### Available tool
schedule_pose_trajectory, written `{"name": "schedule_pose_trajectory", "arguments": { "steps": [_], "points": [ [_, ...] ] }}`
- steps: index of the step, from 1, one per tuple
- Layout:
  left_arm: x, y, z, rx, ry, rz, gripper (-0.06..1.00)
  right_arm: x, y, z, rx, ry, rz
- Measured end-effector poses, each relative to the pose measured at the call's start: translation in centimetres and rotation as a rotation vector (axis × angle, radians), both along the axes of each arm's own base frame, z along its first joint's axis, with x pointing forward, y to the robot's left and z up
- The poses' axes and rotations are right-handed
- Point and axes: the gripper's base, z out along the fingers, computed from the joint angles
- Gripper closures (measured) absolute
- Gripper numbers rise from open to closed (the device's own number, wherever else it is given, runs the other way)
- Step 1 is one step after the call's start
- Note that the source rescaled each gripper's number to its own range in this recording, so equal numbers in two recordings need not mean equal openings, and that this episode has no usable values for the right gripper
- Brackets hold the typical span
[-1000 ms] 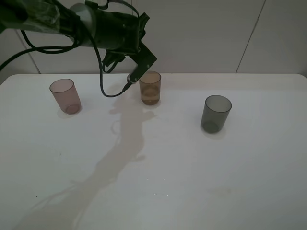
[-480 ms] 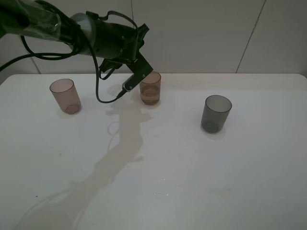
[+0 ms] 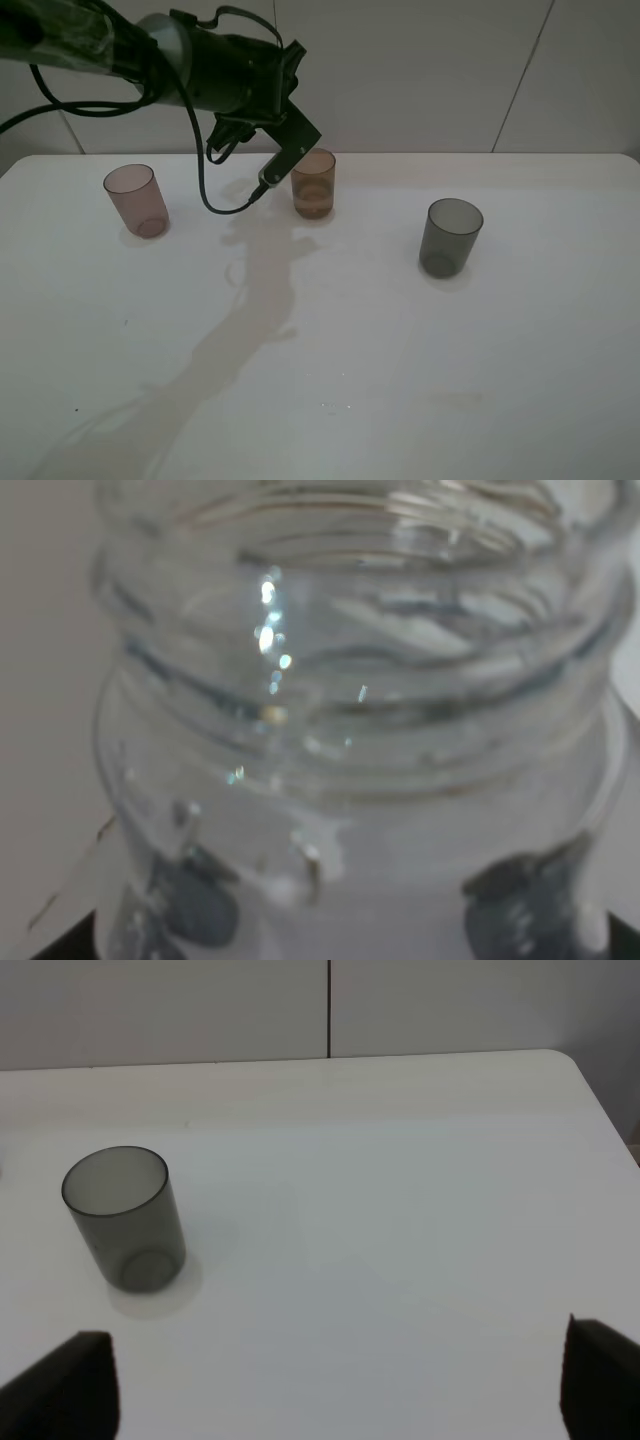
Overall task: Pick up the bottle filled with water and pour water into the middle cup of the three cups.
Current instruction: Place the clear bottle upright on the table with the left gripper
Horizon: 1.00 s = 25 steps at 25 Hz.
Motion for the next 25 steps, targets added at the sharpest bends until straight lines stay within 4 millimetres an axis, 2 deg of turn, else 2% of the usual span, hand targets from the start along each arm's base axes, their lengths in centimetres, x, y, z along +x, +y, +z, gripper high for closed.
{"name": "schedule_pose_trajectory", "arguments": {
  "steps": [4, 8, 11, 14, 19, 21, 25],
  "points": [
    [-1.0, 0.1, 2.2, -0.291, 0.075, 0.148, 0.94, 0.0, 0.0, 0.0, 0.0, 0.0, 0.0],
    [-2.4, 0.0, 4.4, -0.67, 0.194, 0.364, 0.94, 0.0, 0.0, 0.0, 0.0, 0.0, 0.0],
    [-3.0, 0.2, 5.6, -0.908, 0.282, 0.502, 0.94, 0.0, 0.0, 0.0, 0.0, 0.0, 0.0],
    [-3.8, 0.3, 6.0, -1.091, 0.366, 0.566, 0.94, 0.0, 0.0, 0.0, 0.0, 0.0, 0.0],
    [-6.1, 1.6, 4.7, -1.314, 0.439, 0.565, 0.94, 0.0, 0.0, 0.0, 0.0, 0.0, 0.0],
    [-7.1, 2.7, 3.6, -1.389, 0.44, 0.553, 0.94, 0.0, 0.0, 0.0, 0.0, 0.0, 0.0],
    [-9.6, 5.4, 0.0, -1.522, 0.425, 0.555, 0.94, 0.0, 0.0, 0.0, 0.0, 0.0, 0.0]
  ]
}}
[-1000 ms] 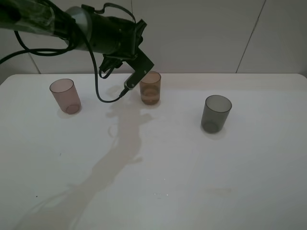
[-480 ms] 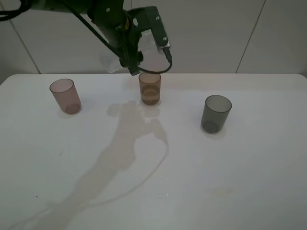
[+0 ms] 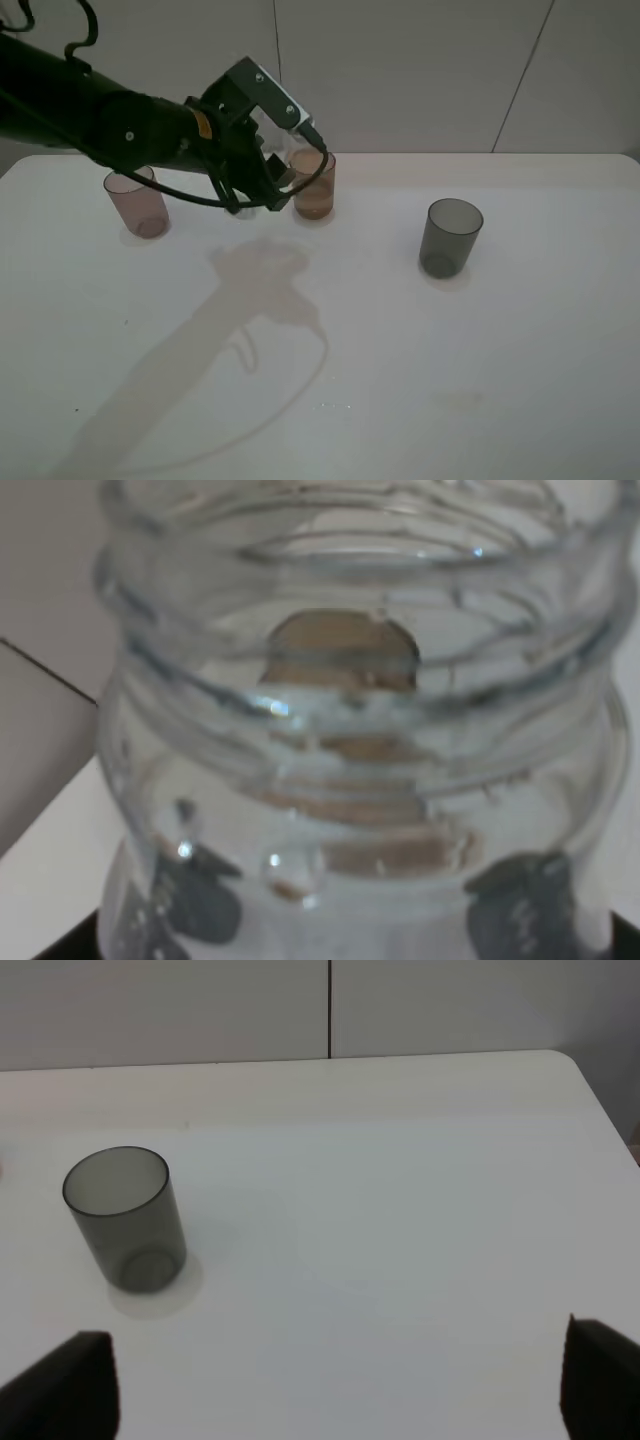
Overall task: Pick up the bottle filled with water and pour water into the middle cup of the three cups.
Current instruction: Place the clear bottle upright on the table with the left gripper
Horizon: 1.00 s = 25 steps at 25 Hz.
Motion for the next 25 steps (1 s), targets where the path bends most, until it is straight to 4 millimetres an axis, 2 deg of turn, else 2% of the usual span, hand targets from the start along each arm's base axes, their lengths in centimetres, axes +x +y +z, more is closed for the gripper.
{"name": "schedule_pose_trajectory", "arguments": {
  "steps": [3, 9, 12, 19, 25],
  "points": [
    [-2.1, 1.4, -2.3, -0.076, -0.016, 0.023, 0.94, 0.0, 0.0, 0.0, 0.0, 0.0, 0.0],
    [-4.9, 2.8, -3.9, -0.347, -0.124, 0.046, 0.94, 0.0, 0.0, 0.0, 0.0, 0.0, 0.0],
    [-5.2, 2.8, -5.1, -0.429, -0.118, 0.059, 0.94, 0.0, 0.0, 0.0, 0.0, 0.0, 0.0],
    [-5.4, 2.7, -8.6, -0.433, -0.038, 0.066, 0.94, 0.0, 0.0, 0.0, 0.0, 0.0, 0.0],
    [-5.6, 2.6, -9.3, -0.434, -0.034, 0.045, 0.94, 0.0, 0.0, 0.0, 0.0, 0.0, 0.0]
  ]
}}
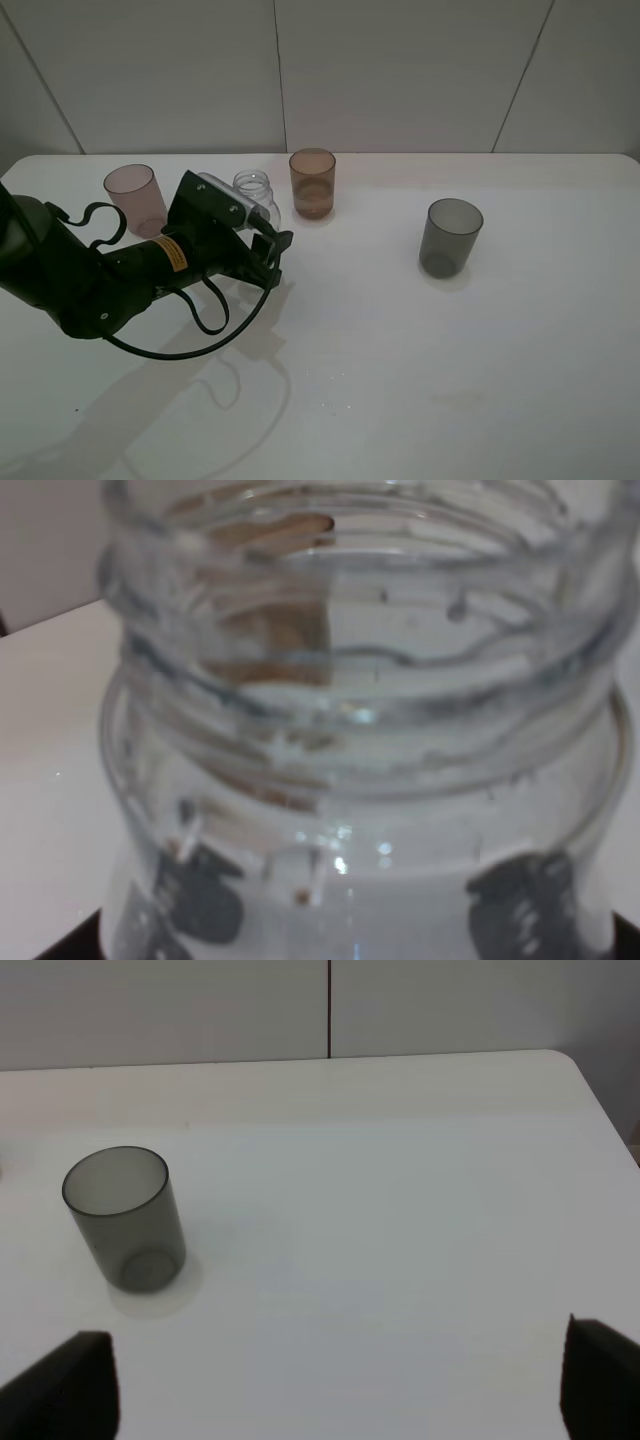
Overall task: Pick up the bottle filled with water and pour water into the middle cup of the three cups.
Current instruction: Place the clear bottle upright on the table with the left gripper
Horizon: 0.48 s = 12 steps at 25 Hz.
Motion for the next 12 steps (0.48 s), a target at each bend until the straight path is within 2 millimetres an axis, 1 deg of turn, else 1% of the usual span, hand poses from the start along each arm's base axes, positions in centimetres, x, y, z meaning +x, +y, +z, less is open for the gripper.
{"name": "schedule_pose_trajectory", "arguments": {
  "steps": [6, 7, 8, 9, 10, 11, 12],
  "points": [
    [0.02, 0.0, 0.06, -0.004, -0.005, 0.002, 0.94, 0.0, 0.0, 0.0, 0.0, 0.0, 0.0],
    [0.02, 0.0, 0.06, -0.004, -0.005, 0.002, 0.91, 0.0, 0.0, 0.0, 0.0, 0.0, 0.0],
    [0.03, 0.01, 0.06, -0.005, -0.005, 0.003, 0.82, 0.0, 0.0, 0.0, 0.0, 0.0, 0.0],
    [0.03, 0.01, 0.08, -0.006, -0.007, 0.003, 0.59, 0.0, 0.0, 0.0, 0.0, 0.0, 0.0],
    [0.03, 0.0, 0.1, -0.007, -0.008, 0.003, 0.27, 0.0, 0.0, 0.0, 0.0, 0.0, 0.0],
    [0.04, 0.0, 0.11, -0.008, -0.009, 0.003, 0.14, 0.0, 0.0, 0.0, 0.0, 0.0, 0.0],
    [0.04, 0.0, 0.11, -0.008, -0.009, 0.003, 0.06, 0.0, 0.0, 0.0, 0.0, 0.0, 0.0]
  ]
}}
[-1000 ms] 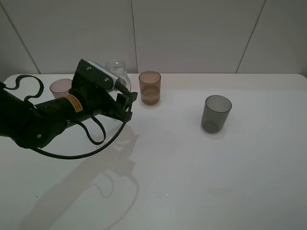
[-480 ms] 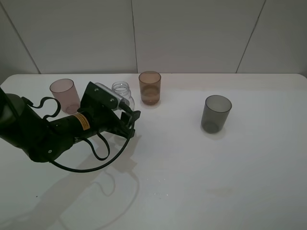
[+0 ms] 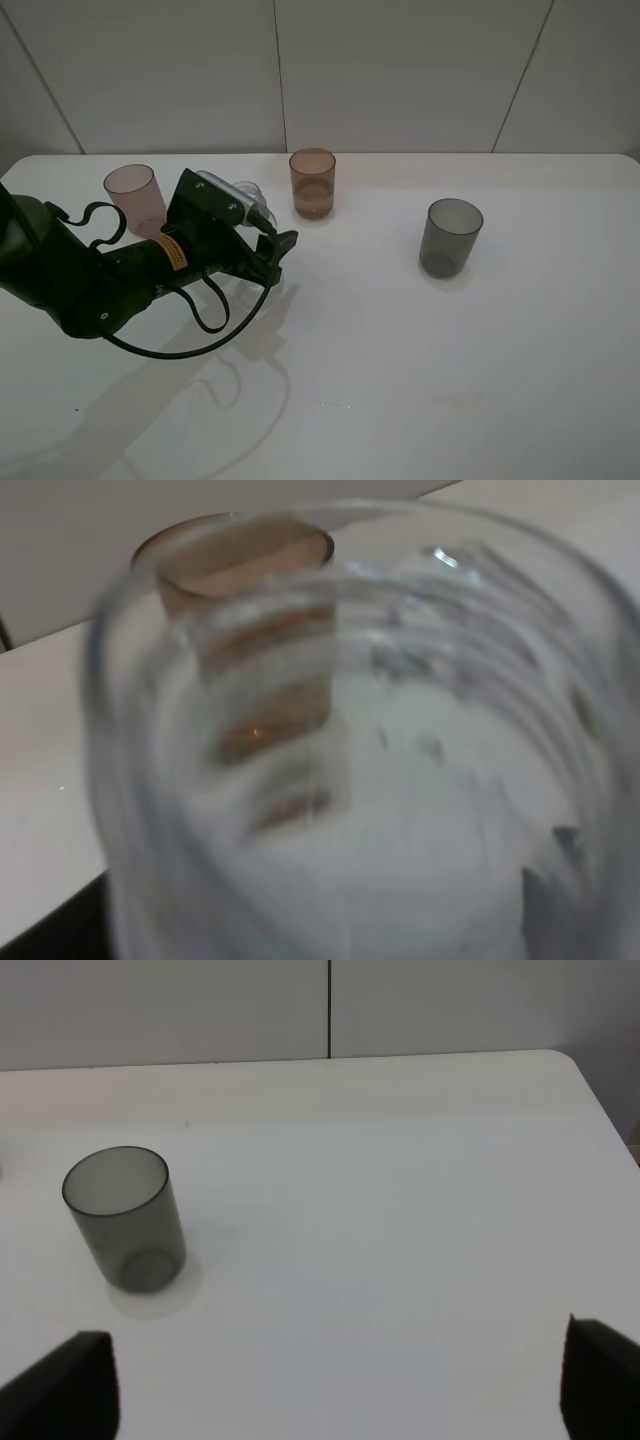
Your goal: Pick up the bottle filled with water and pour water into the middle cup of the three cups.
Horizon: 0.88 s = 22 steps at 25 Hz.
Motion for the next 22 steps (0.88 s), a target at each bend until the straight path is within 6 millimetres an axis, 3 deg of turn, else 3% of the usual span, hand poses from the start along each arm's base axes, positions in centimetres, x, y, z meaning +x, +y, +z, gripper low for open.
{"name": "schedule_pose_trajectory", "arguments": {
  "steps": [3, 11, 22],
  "points": [
    [0.0, 0.0, 0.0, -0.001, -0.001, 0.0, -0.04, 0.0, 0.0, 0.0, 0.0, 0.0, 0.0],
    [0.1, -0.1, 2.0, -0.034, -0.055, 0.003, -0.06, 0.0, 0.0, 0.0, 0.0, 0.0, 0.0],
    [-0.6, 1.4, 11.5, -0.124, -0.195, 0.097, -0.06, 0.0, 0.0, 0.0, 0.0, 0.0, 0.0]
  ]
}}
